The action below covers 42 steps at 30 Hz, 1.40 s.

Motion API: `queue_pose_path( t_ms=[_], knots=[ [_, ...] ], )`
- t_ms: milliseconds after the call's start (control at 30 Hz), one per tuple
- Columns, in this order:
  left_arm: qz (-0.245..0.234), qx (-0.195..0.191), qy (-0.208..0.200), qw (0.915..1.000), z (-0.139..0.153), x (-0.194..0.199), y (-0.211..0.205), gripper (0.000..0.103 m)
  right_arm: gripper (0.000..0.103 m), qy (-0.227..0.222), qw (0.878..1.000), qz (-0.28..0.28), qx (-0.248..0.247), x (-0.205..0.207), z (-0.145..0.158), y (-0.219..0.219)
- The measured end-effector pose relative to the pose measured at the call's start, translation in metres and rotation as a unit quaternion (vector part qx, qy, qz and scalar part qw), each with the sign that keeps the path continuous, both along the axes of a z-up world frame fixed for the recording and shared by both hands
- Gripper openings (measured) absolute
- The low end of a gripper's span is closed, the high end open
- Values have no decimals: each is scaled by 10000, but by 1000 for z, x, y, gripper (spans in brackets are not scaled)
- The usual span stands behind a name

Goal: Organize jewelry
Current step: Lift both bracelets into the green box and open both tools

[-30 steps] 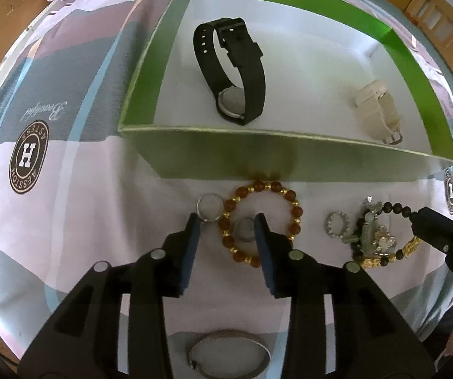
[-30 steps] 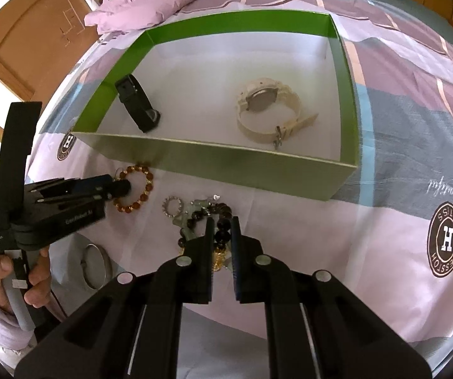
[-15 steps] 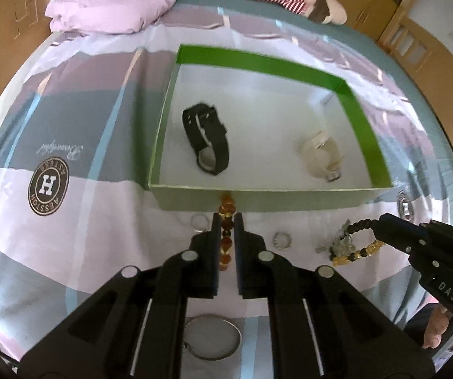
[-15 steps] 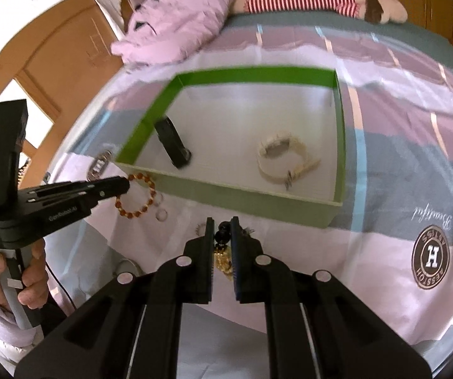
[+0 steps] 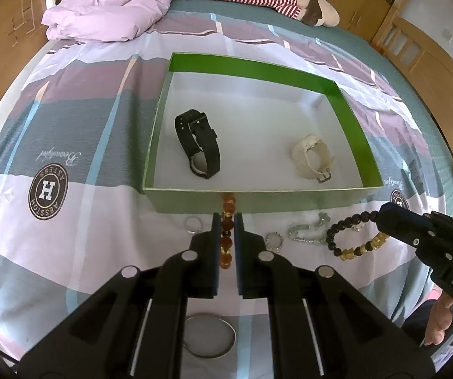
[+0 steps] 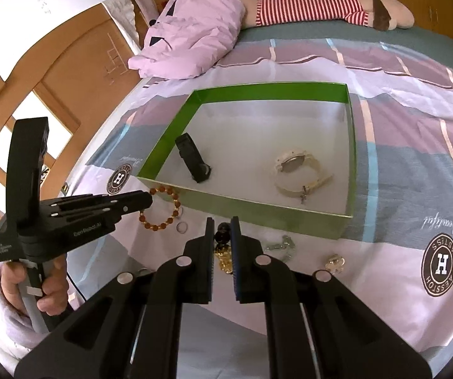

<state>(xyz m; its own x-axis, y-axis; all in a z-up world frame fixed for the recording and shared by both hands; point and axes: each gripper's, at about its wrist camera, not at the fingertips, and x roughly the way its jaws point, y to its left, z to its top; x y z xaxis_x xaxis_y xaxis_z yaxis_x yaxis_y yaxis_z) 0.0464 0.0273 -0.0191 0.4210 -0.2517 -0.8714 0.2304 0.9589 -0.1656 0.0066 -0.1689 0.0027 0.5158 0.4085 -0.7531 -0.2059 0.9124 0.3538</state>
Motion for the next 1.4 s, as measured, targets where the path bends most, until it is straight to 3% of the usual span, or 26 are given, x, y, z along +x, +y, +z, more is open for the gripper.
queue_pose_path(
  t_ms=[333, 533, 667, 867, 1000, 1100, 1200, 1300, 1400],
  knots=[
    [-72, 27, 5, 10000, -1, -1, -3, 7, 9, -45, 10000, -2, -78, 2, 2, 3],
    [-79, -65, -306, 9995, 35, 12, -11, 7, 9, -446, 9986, -215, -160, 12, 36, 2],
    [-158, 171, -727, 9971, 60, 26, -26, 8, 9, -605, 9970, -339, -355, 36, 47, 5],
    [-167, 97, -525, 9984, 43, 62, -35, 8, 10, -290, 9966, -446, -632, 66, 7, 9],
    [-102, 234, -309, 9992, 23, 66, -34, 8, 35, -263, 9964, -560, -580, 62, 6, 1],
    [-80, 181, -263, 9995, 23, 63, -30, 9, 40, -284, 9971, -572, -422, 50, 18, -10],
    [-153, 209, -283, 9993, 29, 49, -29, 20, 40, -62, 9988, -304, -366, 33, 15, -15],
    [-255, 354, -273, 9987, 26, 29, -24, 32, 40, 495, 9976, 222, -441, 14, -16, -9],
    [-208, 574, 51, 9981, 4, 17, -13, 37, 40, 774, 9933, 239, -826, 19, -46, 8]
  ],
)
